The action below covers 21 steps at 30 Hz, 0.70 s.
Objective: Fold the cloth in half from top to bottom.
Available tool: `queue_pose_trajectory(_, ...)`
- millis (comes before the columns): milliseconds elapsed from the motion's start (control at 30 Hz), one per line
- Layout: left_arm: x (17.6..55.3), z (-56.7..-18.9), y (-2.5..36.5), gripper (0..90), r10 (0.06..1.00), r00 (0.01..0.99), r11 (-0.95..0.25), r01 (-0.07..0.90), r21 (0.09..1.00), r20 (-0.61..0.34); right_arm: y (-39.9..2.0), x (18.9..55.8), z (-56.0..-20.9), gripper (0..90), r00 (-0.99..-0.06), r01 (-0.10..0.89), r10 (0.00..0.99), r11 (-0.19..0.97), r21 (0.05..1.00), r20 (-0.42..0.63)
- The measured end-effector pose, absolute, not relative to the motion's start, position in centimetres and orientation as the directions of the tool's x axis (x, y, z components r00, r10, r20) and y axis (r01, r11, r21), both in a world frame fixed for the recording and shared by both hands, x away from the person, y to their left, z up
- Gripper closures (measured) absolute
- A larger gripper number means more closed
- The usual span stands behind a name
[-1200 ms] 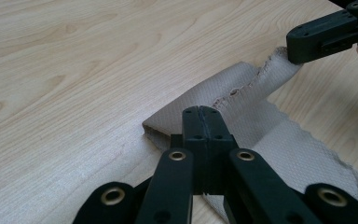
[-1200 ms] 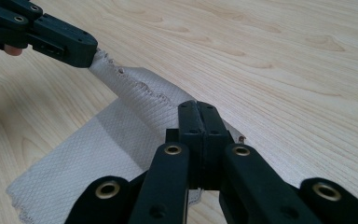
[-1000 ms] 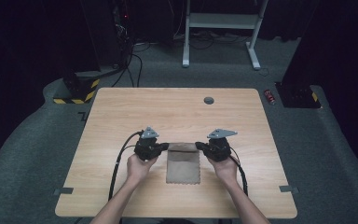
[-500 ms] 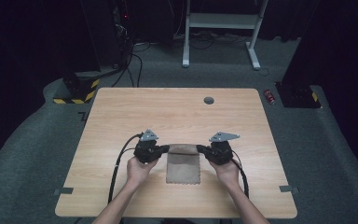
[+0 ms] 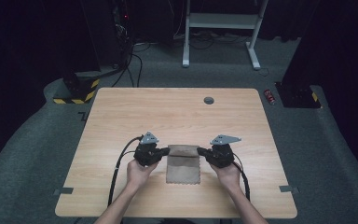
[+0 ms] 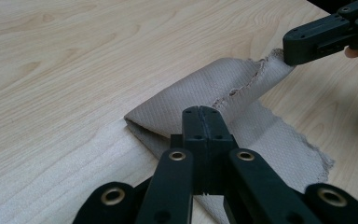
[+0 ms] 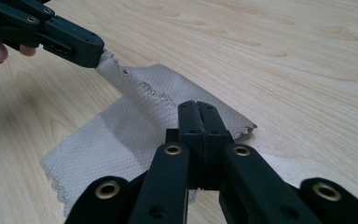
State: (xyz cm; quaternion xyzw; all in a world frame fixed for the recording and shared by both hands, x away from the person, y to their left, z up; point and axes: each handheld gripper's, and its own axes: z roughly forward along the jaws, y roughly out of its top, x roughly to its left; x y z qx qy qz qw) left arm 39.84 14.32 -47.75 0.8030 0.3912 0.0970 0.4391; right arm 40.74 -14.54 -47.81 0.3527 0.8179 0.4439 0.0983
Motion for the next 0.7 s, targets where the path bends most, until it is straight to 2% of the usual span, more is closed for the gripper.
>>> queue_pose_trajectory(700, 38.3, -47.9, 14.3, 90.0, 0.701, 0.686, -0.308, 0.534, 0.787, -0.192, -14.9, 39.5, -48.0, 89.9, -0.743, 0.479, 0.651, 0.358, 0.802, 0.154)
